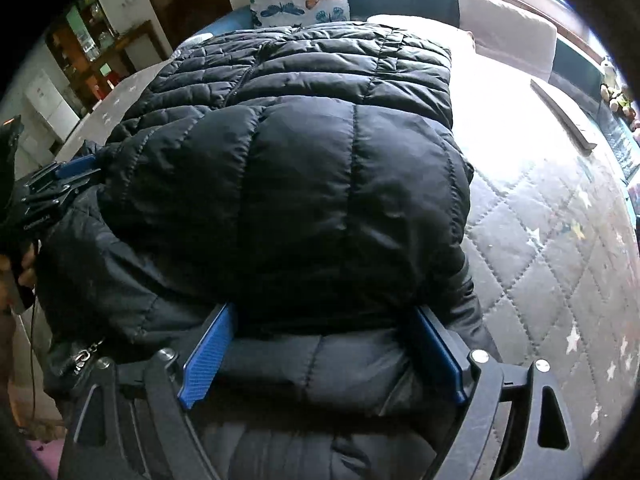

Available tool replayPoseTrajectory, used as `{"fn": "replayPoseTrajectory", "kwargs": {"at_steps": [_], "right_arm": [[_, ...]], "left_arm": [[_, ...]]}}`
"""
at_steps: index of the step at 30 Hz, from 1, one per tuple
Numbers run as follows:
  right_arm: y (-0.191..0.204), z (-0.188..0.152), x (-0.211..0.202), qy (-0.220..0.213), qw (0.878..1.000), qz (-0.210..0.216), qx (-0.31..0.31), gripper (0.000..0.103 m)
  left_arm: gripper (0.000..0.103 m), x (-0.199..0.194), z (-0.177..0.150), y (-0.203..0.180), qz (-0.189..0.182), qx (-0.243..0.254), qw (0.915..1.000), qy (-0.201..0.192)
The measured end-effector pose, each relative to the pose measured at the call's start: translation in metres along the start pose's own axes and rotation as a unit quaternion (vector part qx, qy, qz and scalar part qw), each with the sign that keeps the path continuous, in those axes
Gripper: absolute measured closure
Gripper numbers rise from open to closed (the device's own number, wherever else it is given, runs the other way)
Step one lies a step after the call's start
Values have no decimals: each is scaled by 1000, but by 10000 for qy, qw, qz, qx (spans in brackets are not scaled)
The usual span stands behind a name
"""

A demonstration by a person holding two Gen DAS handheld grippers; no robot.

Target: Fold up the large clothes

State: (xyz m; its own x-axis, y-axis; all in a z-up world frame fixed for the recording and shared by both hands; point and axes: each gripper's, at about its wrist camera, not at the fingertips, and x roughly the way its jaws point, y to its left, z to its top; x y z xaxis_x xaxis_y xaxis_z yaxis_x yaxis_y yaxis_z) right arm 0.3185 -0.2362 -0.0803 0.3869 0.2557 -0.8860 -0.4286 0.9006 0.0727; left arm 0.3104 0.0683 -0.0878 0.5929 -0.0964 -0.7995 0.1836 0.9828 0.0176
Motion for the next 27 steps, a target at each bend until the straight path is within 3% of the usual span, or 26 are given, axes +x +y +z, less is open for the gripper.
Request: {"fn": "replayPoseTrajectory", "kwargs": {"at_steps": [3, 9, 13, 16, 20, 23, 27], "right_arm": [[4, 4, -20, -19, 9999, -113, 0, 8], [25, 15, -69, -657, 9975, 59, -245, 8], [43, 28, -66, -742, 9963, 202, -394, 8], [53, 33, -39, -450, 9977, 296, -410, 8], [60, 29, -3, -27, 9988, 102, -479, 8], [62, 26, 5, 34, 9981, -16, -615, 7], [66, 24, 17, 74, 9971, -175, -734, 5]], "left_arm": [[41, -16, 0, -2, 66, 83, 9999, 21], [41, -70, 4, -4, 196, 131, 9996, -174], [41, -97, 7, -7, -212, 232, 9991, -298], [41, -84, 3, -6, -526, 284, 9982, 73], [41, -51, -11, 0, -669, 275, 9961, 507], [41, -35, -20, 3, -808, 150, 9953, 520], [41, -27, -26, -6, -589, 266, 9969, 441]]}}
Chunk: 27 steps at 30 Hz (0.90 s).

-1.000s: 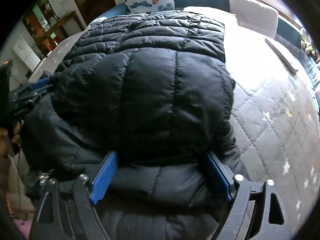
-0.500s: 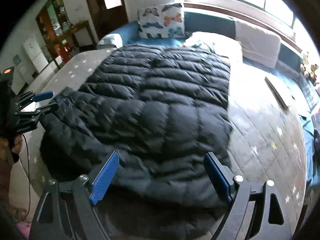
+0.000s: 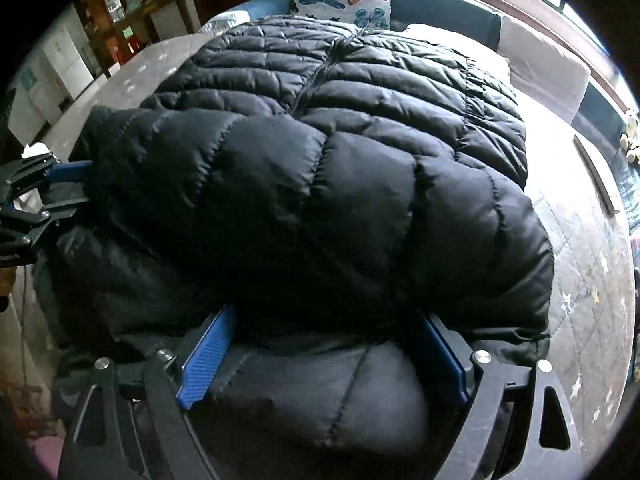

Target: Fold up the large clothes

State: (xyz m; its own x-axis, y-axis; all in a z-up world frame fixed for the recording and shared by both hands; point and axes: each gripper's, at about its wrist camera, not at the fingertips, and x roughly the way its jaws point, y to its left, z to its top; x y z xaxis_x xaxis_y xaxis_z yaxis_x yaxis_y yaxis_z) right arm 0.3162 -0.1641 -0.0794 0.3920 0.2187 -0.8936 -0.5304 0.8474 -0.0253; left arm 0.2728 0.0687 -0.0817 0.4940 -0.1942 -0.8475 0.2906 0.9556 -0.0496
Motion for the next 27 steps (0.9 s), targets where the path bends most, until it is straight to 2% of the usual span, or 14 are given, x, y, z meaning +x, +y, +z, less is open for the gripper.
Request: {"fn": "replayPoseTrajectory", "kwargs": {"at_steps": [3, 6, 8, 11, 13, 14, 18, 24, 27], "right_arm": [[1, -1, -5, -51, 9999, -24, -92, 5], [-2, -6, -23, -197, 9998, 73, -37, 5], [1, -15, -42, -372, 9992, 67, -119, 5], [5, -29, -70, -621, 9973, -90, -385, 5], [6, -40, -84, -743, 9958, -152, -515, 5], [5, -44, -89, -767, 9954, -171, -550, 5], [9, -76, -101, -800, 9937, -215, -751, 5], [24, -119, -91, -606, 9849, -691, -1469, 5], [34, -139, -84, -456, 9768, -879, -1900, 5]], "left_arm": [[41, -9, -2, -9, 220, 176, 9996, -39], [41, -37, -6, -18, 126, 297, 9993, -178], [41, -59, -14, -31, 43, 558, 9979, -320], [33, -93, -35, -60, -54, 1045, 9930, -541], [22, -105, -50, -77, -186, 1286, 9898, -577], [16, -110, -61, -90, -278, 1456, 9874, -563], [16, -116, -98, -130, -469, 2033, 9766, -516], [16, -95, -146, -175, -74, 3076, 9503, -469], [16, -84, -154, -180, -83, 3130, 9490, -374]]}}
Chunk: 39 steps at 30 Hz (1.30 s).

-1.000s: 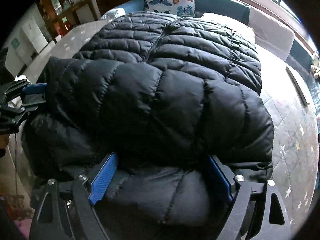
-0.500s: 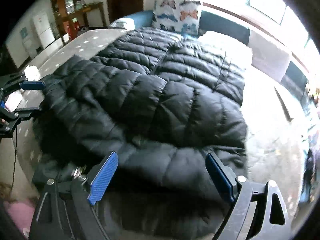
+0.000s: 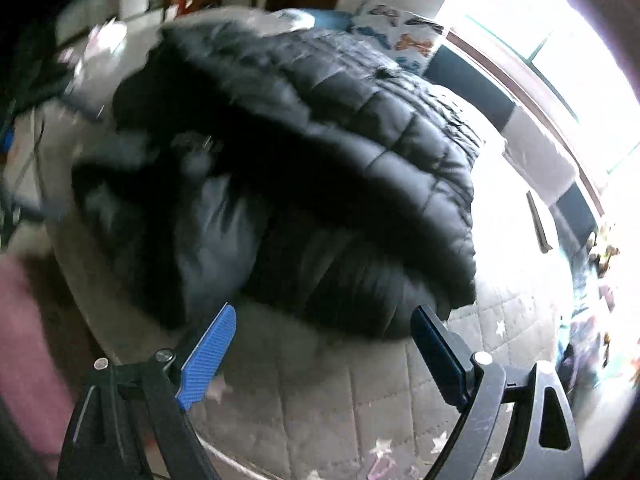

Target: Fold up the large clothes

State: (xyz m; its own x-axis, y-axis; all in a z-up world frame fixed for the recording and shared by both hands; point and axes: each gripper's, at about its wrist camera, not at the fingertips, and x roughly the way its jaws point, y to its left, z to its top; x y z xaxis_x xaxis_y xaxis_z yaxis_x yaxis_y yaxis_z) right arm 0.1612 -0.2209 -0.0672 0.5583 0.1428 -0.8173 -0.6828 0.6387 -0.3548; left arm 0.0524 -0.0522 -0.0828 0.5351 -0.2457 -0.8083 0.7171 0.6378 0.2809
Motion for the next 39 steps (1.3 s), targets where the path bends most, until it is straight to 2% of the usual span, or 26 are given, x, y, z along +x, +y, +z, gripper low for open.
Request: {"fn": "replayPoseTrajectory", "kwargs": {"at_steps": [3, 7, 8, 10, 12, 15, 18, 23, 25, 26, 27, 29, 30, 31, 33, 35, 36, 39], "right_arm": [[15, -8, 7, 74, 9994, -43, -324, 5], [35, -11, 20, 31, 9972, -180, -720, 5], [41, -10, 24, 5, 9965, -200, -817, 5], [49, -6, 27, -88, 9955, -200, -920, 5], [54, -1, 25, -220, 9950, -174, -962, 5], [55, 6, 20, -439, 9945, -148, -937, 5], [51, 9, 15, -599, 9947, -104, -828, 5], [45, 16, 15, -866, 9950, -9, -497, 7], [44, 22, 20, -836, 9960, 89, -301, 11], [42, 26, 23, -842, 9961, 179, -168, 19], [41, 30, 27, -784, 9966, 231, -47, 34], [37, 37, 33, -662, 9966, 429, 230, 48], [33, 41, 33, -627, 9959, 522, 386, 53], [31, 43, 32, -636, 9953, 582, 442, 55], [18, 48, 26, -705, 9920, 797, 684, 59], [1, 54, 19, -733, 9861, 1074, 1032, 61], [-7, 58, 13, -794, 9822, 1211, 1195, 61], [-24, 70, 4, -930, 9763, 1356, 1406, 62]], "left_arm": [[16, 9, -5, -1, -4, -10, 9999, 150], [16, 23, -9, -5, 289, 177, 9993, 167], [19, 27, -8, -5, 323, 166, 9992, 167], [38, 33, -8, -1, 497, 120, 9986, 122], [61, 30, -5, 5, 557, 74, 9984, -7], [76, 20, 0, 21, 472, -244, 9984, -190], [78, 11, 11, 44, 373, -613, 9966, -405], [78, 3, 24, 81, 5, -1230, 9908, -570], [78, 1, 25, 90, -95, -1393, 9883, -607], [76, 1, 25, 93, -127, -1453, 9875, -600], [74, 1, 25, 93, -132, -1478, 9871, -609], [72, -2, 21, 93, -113, -1465, 9874, -587], [65, -3, 18, 94, -116, -1479, 9873, -574], [58, -6, 13, 94, -97, -1514, 9867, -583], [21, -13, 4, 90, 159, -1580, 9855, -598], [17, -27, -11, 87, 458, -1537, 9839, -788], [16, -32, -16, 86, 486, -1520, 9837, -828], [14, -37, -32, 86, 841, -1461, 9830, -731]]}}
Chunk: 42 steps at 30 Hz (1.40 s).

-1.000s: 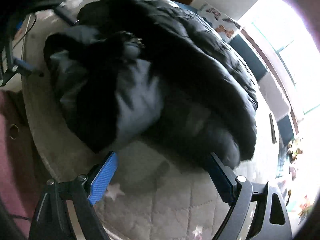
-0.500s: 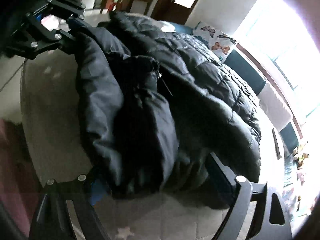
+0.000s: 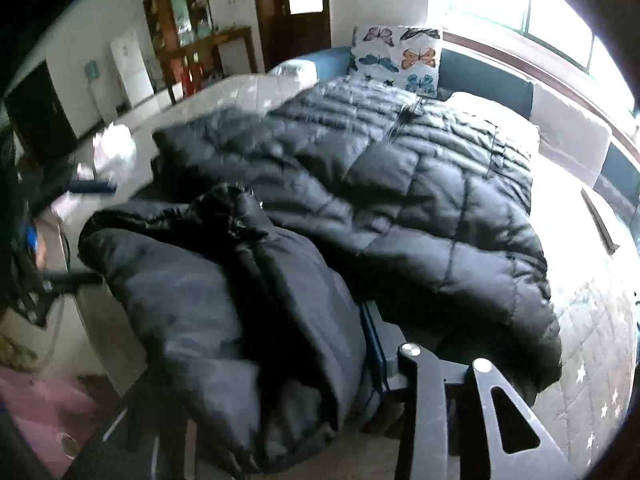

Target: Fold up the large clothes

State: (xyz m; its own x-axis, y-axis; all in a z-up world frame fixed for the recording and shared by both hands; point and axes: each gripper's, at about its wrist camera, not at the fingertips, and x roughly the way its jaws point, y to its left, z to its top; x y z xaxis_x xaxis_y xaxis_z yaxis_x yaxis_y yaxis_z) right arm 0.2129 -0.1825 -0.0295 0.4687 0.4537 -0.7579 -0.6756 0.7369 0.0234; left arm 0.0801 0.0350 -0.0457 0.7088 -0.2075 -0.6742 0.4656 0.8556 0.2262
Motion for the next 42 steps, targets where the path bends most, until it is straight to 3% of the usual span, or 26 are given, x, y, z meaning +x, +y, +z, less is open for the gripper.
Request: {"fn": "replayPoseTrajectory", "kwargs": {"at_steps": [3, 11, 13, 14, 18, 22, 28, 38, 42], "right_arm": [[-4, 14, -4, -141, 9998, 90, 144, 62], [-15, 33, 1, -260, 9993, 98, 255, 62], [-16, 33, 0, -263, 9992, 107, 272, 62], [-16, 32, 0, -267, 9992, 103, 293, 62], [-10, 22, -1, -392, 9987, -55, 312, 66], [-1, 10, -7, -468, 9983, -134, 324, 70], [20, -6, -28, -602, 9979, -198, 102, 73], [69, -45, -86, -574, 9974, 179, -398, 78], [79, -62, -92, -503, 9978, 334, -287, 79]], "left_arm": [[14, 7, -14, 3, 590, 207, 9979, 142], [14, 43, -30, 11, 1341, 755, 9879, 187], [23, 49, -32, 13, 1490, 946, 9843, 75], [39, 51, -33, 13, 1423, 1028, 9845, 44], [59, 47, -36, 13, 1387, 1022, 9850, -87], [63, 33, -43, 23, 1230, 691, 9898, -176], [64, 3, -52, 19, 1211, 555, 9905, -345], [64, -101, -107, -4, 807, 60, 9961, -341], [64, -122, -122, -13, 791, 46, 9966, -243]]}}
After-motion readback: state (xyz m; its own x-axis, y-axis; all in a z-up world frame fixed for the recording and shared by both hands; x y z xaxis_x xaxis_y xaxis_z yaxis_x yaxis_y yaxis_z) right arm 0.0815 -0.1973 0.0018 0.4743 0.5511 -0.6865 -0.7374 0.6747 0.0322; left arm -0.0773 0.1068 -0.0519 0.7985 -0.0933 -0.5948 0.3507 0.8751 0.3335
